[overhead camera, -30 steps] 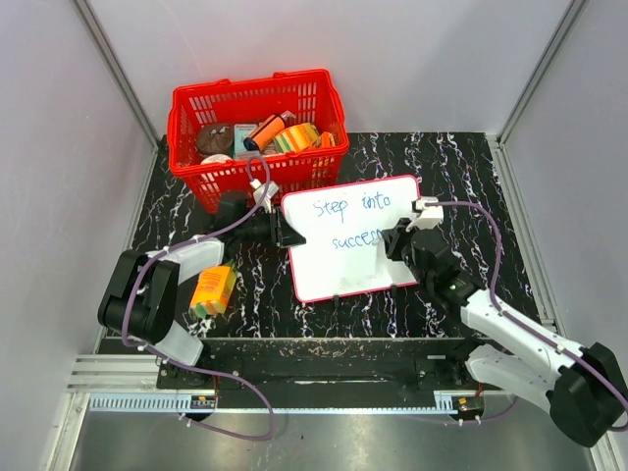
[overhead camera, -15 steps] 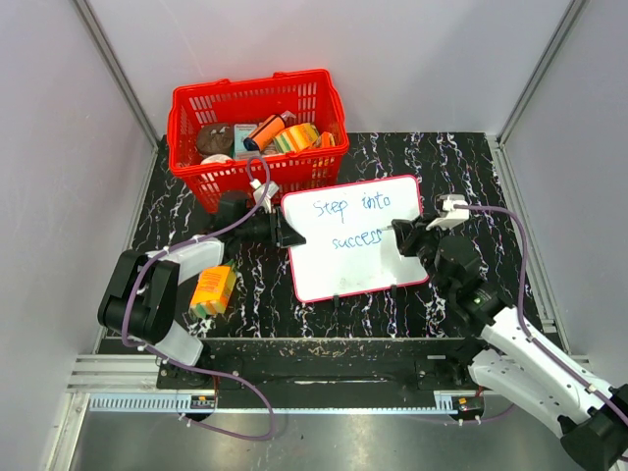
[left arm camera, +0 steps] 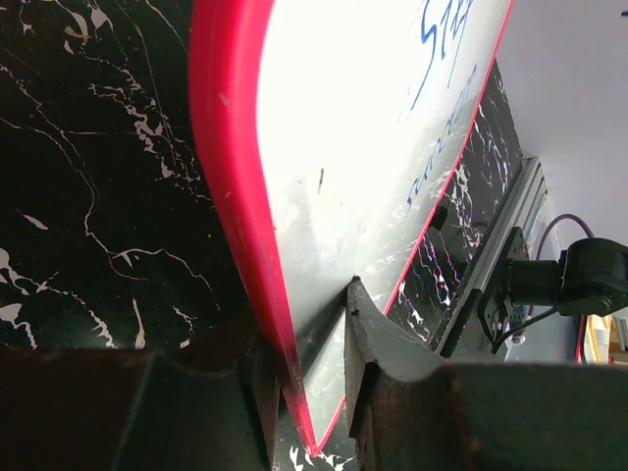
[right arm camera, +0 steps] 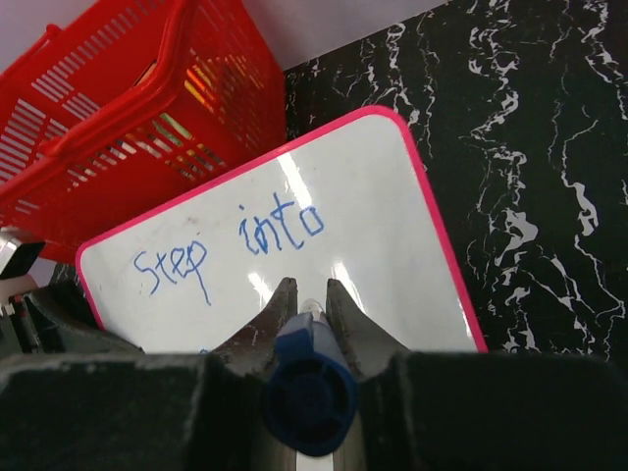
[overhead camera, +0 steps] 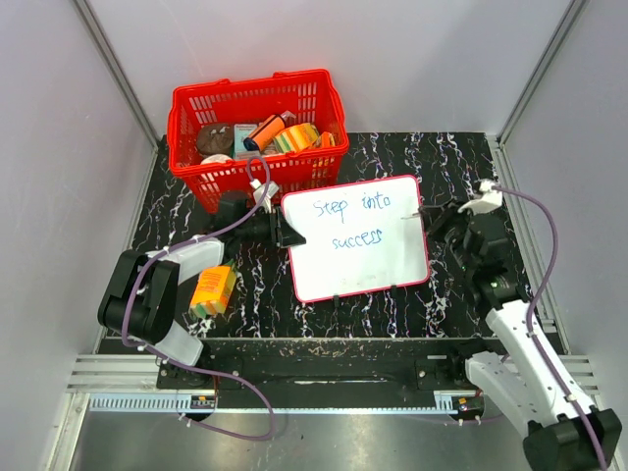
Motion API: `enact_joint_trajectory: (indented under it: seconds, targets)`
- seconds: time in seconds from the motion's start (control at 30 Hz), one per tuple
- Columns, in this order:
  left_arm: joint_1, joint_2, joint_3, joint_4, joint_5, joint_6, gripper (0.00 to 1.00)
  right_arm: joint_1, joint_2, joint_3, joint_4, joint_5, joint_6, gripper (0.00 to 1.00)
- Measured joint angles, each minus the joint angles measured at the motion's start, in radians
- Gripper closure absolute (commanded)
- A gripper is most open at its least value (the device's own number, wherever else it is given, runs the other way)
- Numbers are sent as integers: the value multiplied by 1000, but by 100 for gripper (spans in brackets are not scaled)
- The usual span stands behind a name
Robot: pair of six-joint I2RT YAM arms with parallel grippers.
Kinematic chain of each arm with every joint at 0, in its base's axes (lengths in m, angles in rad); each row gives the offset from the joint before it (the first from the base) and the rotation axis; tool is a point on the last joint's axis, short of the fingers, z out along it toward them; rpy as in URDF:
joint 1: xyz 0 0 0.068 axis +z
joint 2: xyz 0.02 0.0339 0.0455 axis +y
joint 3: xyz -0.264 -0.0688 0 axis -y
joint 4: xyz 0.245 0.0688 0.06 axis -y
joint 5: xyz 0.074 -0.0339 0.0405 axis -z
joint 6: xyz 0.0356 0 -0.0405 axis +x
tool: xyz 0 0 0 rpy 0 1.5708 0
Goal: Write a sentence on the whiteboard
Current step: Put down the whiteboard marker without the cap at the center of the board.
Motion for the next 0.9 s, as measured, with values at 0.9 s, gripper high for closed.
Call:
enact_joint_trajectory:
  seconds: [0.9]
  targets:
    - [0, 0, 0, 0, 0, 0, 100, -550, 483, 58, -43, -314, 226, 98]
